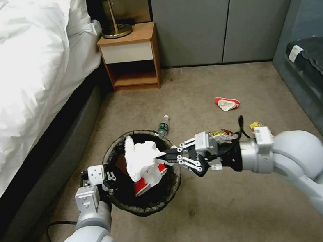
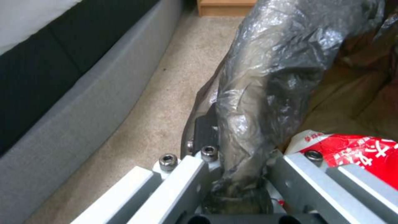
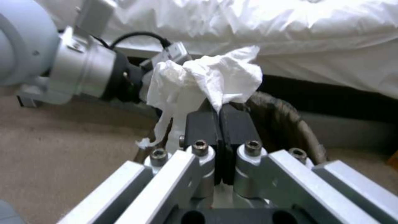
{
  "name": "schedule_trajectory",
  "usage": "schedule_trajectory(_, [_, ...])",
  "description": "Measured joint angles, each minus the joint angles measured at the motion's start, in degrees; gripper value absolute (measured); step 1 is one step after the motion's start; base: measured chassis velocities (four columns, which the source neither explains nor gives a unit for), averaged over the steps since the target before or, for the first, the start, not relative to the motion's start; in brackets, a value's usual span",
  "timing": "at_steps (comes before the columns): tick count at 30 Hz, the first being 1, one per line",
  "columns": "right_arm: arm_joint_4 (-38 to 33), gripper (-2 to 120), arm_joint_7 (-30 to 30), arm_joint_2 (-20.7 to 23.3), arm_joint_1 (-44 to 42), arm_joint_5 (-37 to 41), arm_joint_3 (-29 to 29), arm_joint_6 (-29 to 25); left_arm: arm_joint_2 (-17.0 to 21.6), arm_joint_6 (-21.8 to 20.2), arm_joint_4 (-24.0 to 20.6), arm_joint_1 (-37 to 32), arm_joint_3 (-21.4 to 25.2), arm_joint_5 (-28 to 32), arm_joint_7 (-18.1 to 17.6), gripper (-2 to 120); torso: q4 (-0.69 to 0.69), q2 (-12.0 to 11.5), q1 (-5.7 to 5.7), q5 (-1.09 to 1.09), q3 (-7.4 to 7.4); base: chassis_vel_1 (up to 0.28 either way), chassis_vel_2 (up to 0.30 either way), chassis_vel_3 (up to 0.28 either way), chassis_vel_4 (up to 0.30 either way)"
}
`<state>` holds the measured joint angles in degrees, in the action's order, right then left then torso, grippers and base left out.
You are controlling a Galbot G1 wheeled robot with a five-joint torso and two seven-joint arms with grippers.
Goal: Pick up the trash bin, then pick up the garbage from the floor and place it into the trash bin.
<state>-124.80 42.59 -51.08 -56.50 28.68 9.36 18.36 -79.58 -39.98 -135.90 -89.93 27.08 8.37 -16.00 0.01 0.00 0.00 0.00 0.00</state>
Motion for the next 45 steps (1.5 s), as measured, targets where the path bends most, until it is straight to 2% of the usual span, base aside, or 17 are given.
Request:
schedule_trajectory(2, [2.06, 0, -0.43, -0.02, 1.94, -0.01, -2.0, 0.06, 0.0, 0.03, 0.01, -0.02, 0.05, 0.0, 0.02, 0, 0.0, 0.0, 0.0, -0.01, 0.0, 0.0, 0.0, 0.0, 0.0])
schedule_trajectory(4, [7.2, 0, -0.83, -0.67, 5.52, -0.71, -5.79, -0.12, 0.05, 0.08, -0.03, -0.08, 0.46, 0.11, 0.07, 0, 0.0, 0.0, 0.0, 0.0, 0.0, 0.0, 0.0, 0.0, 0.0])
schedule_trajectory(7, [9.59, 0, -1.3, -1.03, 7.04, -0.81, -7.69, -0.34, 0.12, 0.1, -0.04, -0.07, 0.72, 0.26, 0.08, 0, 0.0, 0.0, 0.0, 0.0, 0.0, 0.0, 0.0, 0.0, 0.0])
schedule_trajectory(16, [13.94, 0, -2.38, -1.96, 9.27, -1.05, -10.06, -0.84, -0.08, 0.18, 0.18, 0.2, 0.69, 0.32, 0.1, 0, -0.01, 0.0, 0.0, -0.01, 0.0, 0.0, 0.0, 0.0, 0.0])
schedule_trajectory(18, [14.28, 10, -3.44, -2.02, 8.86, -1.04, -10.06, -0.94, -0.09, 0.2, 0.19, 0.19, 0.69, 0.38, 0.1, 0, -0.01, 0.0, 0.0, -0.01, 0.0, 0.0, 0.0, 0.0, 0.0])
schedule_trajectory(20, [14.37, 12, -3.74, -2.05, 8.72, -1.01, -10.06, -0.98, -0.08, 0.21, 0.21, 0.19, 0.69, 0.39, 0.11, 0, -0.01, 0.0, 0.0, 0.0, 0.0, 0.0, 0.0, 0.0, 0.0])
schedule_trajectory(22, [14.6, 25, -5.48, -2.31, 8.03, -0.75, -10.18, -1.07, -0.06, 0.23, 0.36, 0.22, 0.7, 0.41, 0.11, 0, -0.01, 0.0, 0.0, 0.0, 0.0, 0.0, 0.0, 0.0, 0.0])
schedule_trajectory(24, [14.65, 26, -5.76, -2.36, 7.93, -0.69, -10.27, -1.1, -0.05, 0.23, 0.41, 0.24, 0.71, 0.42, 0.11, 0, -0.01, 0.0, 0.0, 0.0, 0.0, 0.0, 0.0, 0.0, 0.0])
schedule_trajectory(26, [14.85, 39, -6.44, -2.56, 7.57, -0.58, -10.5, -1.13, -0.09, 0.26, 0.51, 0.33, 0.69, 0.42, 0.11, 0, -0.01, 0.0, 0.0, 0.0, 0.0, 0.0, 0.0, 0.0, 0.0])
schedule_trajectory(28, [14.88, 41, -6.51, -2.59, 7.53, -0.58, -10.52, -1.14, -0.11, 0.26, 0.52, 0.35, 0.69, 0.42, 0.11, 0, -0.01, 0.0, 0.0, 0.0, 0.0, 0.0, 0.0, 0.0, 0.0])
schedule_trajectory(32, [14.91, 58, -6.75, -2.63, 7.43, -0.62, -10.7, -1.19, -0.04, 0.28, 0.64, 0.41, 0.69, 0.46, 0.12, 0, -0.01, 0.0, 0.0, 0.0, 0.0, 0.0, 0.0, 0.0, 0.0])
schedule_trajectory(33, [14.91, 58, -6.75, -2.63, 7.43, -0.62, -10.7, -1.19, -0.04, 0.28, 0.64, 0.41, 0.69, 0.46, 0.12, 0, -0.01, 0.0, 0.0, 0.0, 0.0, 0.0, 0.0, 0.0, 0.0])
schedule_trajectory(37, [14.67, 79, -7.44, -2.53, 7.63, -0.64, -11.43, -1.15, -0.01, 0.31, 0.69, 0.47, 0.72, 0.5, 0.13, 0, -0.01, 0.0, 0.0, -0.01, 0.0, 0.0, 0.0, 0.0, 0.0])
schedule_trajectory(38, [14.67, 79, -7.44, -2.53, 7.63, -0.64, -11.43, -1.15, -0.01, 0.31, 0.69, 0.47, 0.72, 0.5, 0.13, 0, -0.01, 0.0, 0.0, -0.01, 0.0, 0.0, 0.0, 0.0, 0.0])
schedule_trajectory(41, [14.69, 92, -8.21, -2.56, 7.75, -0.86, -12.22, -1.08, 0.04, 0.31, 0.69, 0.47, 0.71, 0.5, 0.13, 0, 0.0, 0.0, 0.0, 0.0, 0.0, 0.0, 0.0, 0.0, 0.0])
schedule_trajectory(45, [14.61, 100, -9.59, -2.62, 7.58, -0.88, -12.68, -1.05, 0.22, 0.33, 0.68, 0.4, 0.75, 0.53, 0.13, 0, -0.01, 0.0, 0.0, 0.0, 0.0, 0.0, 0.0, 0.0, 0.0])
